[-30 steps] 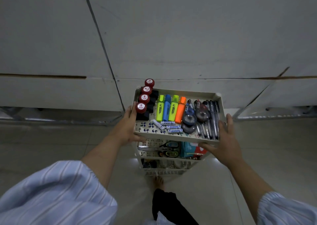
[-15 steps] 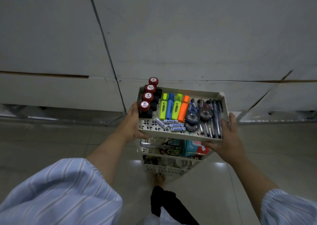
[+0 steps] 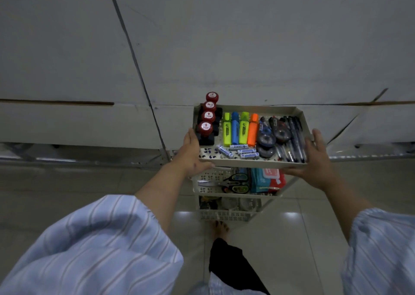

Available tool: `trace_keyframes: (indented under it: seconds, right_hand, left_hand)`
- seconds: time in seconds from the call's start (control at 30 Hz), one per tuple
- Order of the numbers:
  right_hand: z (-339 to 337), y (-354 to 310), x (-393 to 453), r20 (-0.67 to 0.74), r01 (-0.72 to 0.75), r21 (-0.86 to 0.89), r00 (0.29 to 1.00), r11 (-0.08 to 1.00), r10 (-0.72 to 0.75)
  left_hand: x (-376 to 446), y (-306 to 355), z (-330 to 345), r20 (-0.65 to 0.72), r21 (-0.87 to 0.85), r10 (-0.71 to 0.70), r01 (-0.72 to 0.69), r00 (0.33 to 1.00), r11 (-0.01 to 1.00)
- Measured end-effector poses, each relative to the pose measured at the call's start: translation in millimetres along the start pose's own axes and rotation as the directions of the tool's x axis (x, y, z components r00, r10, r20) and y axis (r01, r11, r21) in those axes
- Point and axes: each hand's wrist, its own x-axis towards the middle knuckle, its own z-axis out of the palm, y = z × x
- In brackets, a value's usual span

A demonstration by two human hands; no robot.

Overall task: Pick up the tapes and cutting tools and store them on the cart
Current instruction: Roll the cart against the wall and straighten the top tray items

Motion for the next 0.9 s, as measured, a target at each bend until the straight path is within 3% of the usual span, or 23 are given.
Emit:
trace_keyframes:
  seconds: [0.43, 0.9]
  right_hand:
    - [-16.8, 19.7, 47.8, 0.025, 0.017, -0.016, 1.0, 1.0, -0.016]
    - [-17.0, 33.9, 65.6, -0.021, 0.032, -0.001, 0.999, 0.999, -0.032]
  left_hand:
    - [31.4, 22.8, -4.7, 0.059, 0.008, -0.022, 0.021, 0.998, 1.0]
    - [55.2, 24.1, -0.5, -0.018, -0.005, 0.014, -0.015, 1.0, 1.0]
